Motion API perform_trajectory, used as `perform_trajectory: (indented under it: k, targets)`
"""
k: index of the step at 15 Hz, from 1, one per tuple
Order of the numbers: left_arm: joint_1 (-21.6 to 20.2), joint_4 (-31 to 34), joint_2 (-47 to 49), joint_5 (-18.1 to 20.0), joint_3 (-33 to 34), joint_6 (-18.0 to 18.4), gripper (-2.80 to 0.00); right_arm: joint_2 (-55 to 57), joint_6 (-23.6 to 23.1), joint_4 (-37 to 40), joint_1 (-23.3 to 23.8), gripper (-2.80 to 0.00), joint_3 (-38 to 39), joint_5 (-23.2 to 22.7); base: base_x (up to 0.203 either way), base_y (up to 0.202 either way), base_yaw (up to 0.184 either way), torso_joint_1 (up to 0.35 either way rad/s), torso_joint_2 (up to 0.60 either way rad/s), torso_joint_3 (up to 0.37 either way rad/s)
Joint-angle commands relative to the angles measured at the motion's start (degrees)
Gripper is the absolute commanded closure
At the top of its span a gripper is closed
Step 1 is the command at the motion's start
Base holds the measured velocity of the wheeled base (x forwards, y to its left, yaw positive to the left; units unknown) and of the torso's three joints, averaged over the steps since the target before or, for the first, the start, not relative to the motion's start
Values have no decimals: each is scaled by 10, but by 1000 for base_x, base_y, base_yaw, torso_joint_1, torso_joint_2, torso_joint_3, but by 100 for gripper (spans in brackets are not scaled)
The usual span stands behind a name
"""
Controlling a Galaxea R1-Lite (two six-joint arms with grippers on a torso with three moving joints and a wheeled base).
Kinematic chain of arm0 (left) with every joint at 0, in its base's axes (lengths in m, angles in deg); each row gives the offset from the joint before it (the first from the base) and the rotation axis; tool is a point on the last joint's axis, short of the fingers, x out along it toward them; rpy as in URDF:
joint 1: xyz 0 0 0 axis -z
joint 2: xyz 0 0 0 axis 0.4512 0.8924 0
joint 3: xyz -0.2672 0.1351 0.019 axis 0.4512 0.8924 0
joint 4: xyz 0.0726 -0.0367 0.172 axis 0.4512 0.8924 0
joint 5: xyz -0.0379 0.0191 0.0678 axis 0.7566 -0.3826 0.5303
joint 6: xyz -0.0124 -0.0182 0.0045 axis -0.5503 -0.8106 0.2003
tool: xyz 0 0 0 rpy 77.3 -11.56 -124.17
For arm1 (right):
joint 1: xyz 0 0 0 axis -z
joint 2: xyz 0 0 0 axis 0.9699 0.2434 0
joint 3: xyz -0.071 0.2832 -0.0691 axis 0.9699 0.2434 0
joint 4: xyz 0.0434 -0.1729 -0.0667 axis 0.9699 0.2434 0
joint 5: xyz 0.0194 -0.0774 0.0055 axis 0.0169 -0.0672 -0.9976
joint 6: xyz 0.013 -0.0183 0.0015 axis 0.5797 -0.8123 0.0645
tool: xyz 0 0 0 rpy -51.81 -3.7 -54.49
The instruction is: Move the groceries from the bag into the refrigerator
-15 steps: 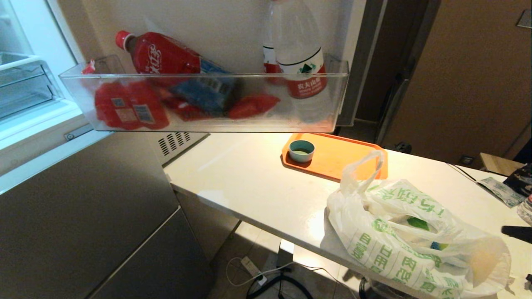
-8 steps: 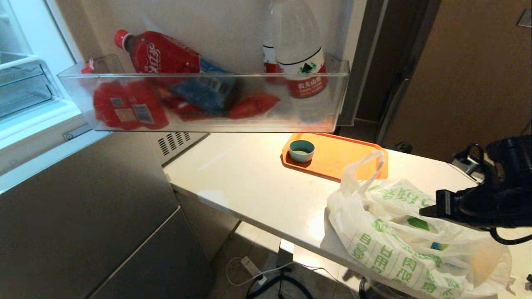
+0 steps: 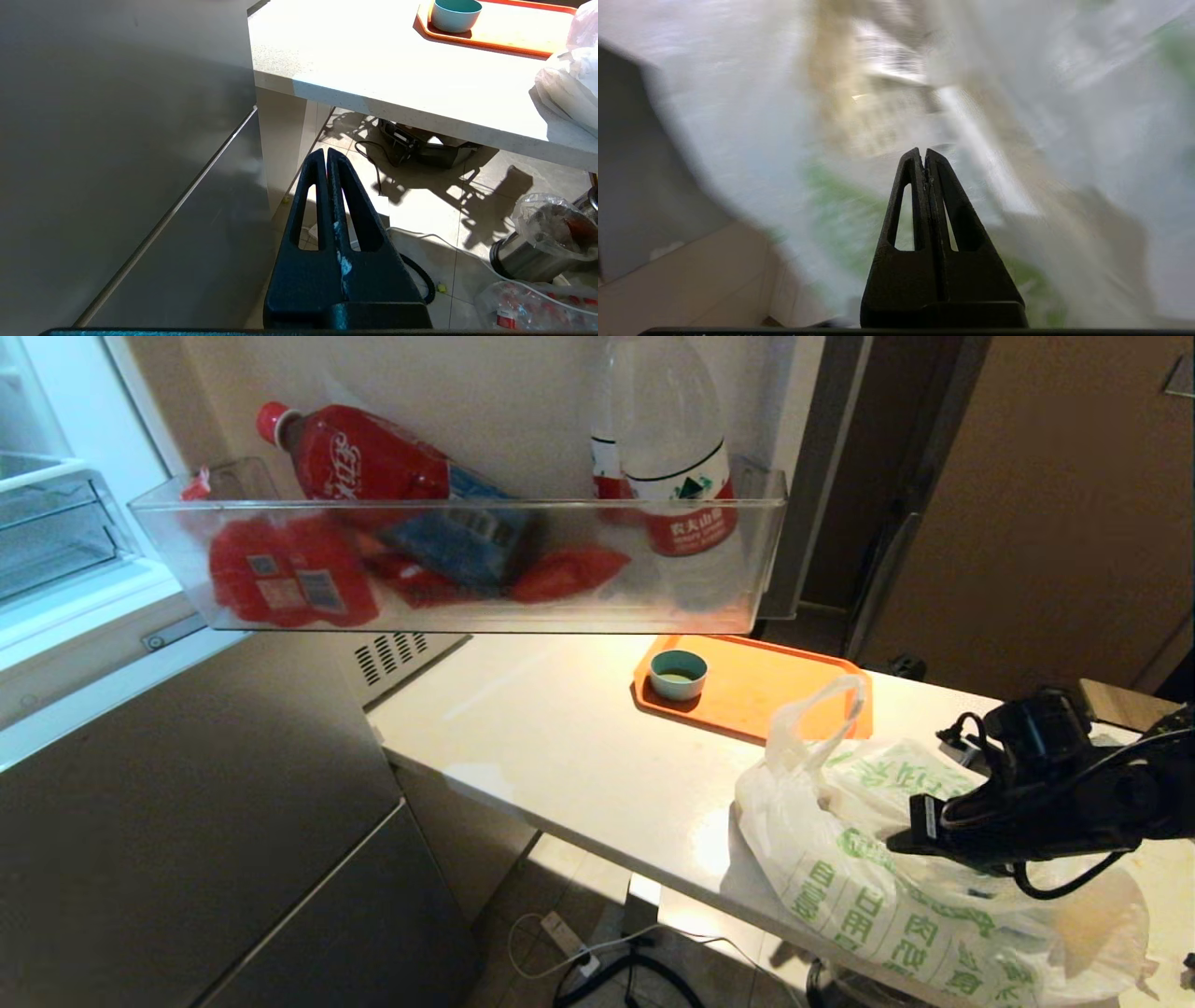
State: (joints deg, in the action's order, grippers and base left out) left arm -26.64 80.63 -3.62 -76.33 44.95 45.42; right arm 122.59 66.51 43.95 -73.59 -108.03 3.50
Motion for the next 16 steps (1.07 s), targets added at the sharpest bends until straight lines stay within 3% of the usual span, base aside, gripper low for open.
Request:
perform_trajectory:
  k: [1,7,11,16]
  targets:
    - [0,0,0,0,0,0,0,34,-2,0,20,0,-2,1,0,0,0,0,0,0]
    - [0,0,0,0,0,0,0,58,-5,3,94,0,-30,22,0,0,0,0,0,0]
    - [0,0,0,0,0,0,0,70,-43,11,134,0,-67,94,0,0,0,0,0,0]
    - [0,0,0,0,0,0,0,88,-46,8,168,0,-140,172,0,0,0,0,0,0]
